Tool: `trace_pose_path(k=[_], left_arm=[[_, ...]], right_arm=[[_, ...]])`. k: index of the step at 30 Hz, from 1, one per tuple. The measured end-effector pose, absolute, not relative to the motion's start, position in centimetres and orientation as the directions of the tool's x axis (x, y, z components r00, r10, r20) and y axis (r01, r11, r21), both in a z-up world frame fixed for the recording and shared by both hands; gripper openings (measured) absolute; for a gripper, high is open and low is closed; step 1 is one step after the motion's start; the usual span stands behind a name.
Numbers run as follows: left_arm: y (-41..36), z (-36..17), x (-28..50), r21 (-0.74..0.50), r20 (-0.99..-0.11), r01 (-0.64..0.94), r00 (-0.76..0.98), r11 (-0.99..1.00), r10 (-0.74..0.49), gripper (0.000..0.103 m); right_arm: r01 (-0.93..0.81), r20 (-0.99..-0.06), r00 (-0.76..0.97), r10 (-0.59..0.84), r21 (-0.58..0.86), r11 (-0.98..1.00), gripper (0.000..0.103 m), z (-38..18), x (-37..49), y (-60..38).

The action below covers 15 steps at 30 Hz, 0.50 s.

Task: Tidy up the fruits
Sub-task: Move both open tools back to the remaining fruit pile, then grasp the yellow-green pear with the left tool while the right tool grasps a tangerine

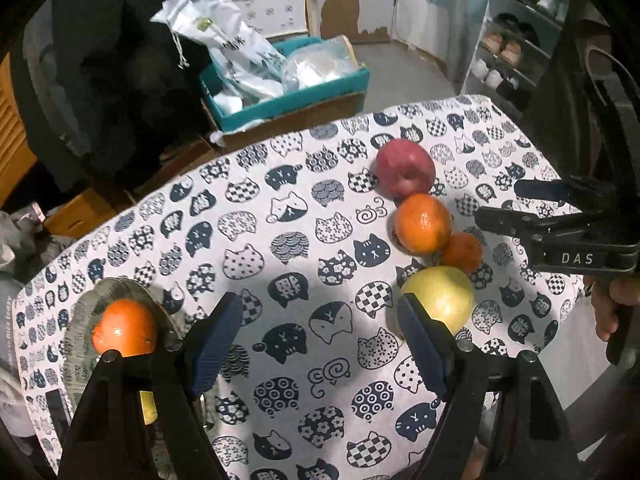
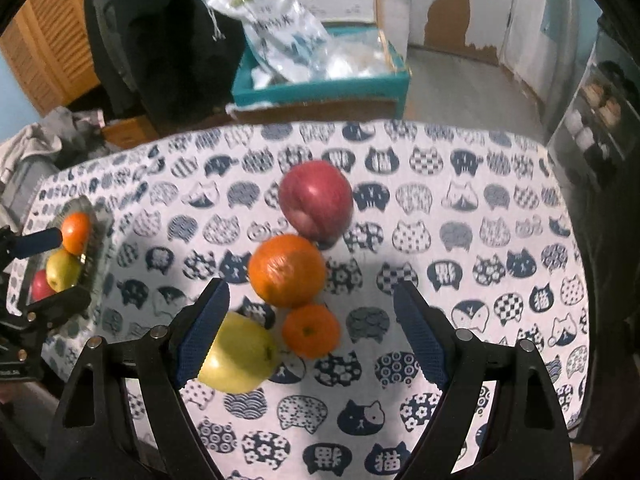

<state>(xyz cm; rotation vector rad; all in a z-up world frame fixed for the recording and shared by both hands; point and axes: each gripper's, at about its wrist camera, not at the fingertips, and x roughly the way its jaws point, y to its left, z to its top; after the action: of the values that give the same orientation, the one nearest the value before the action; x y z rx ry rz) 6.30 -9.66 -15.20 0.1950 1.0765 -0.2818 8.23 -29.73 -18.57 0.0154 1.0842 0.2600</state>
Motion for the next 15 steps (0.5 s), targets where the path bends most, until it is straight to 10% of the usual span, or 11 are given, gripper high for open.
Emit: trace_pose_path(k=[15], left_arm=[[-10.7,-18.1,7.5,0.022,-0.911,0.332,0.395,0.943,-0.118,0.081]], right_arm=[[-0.191,-0.916,0.323,0.239,0.184,0.964,0.075,-23.3,9.0,-30.0]])
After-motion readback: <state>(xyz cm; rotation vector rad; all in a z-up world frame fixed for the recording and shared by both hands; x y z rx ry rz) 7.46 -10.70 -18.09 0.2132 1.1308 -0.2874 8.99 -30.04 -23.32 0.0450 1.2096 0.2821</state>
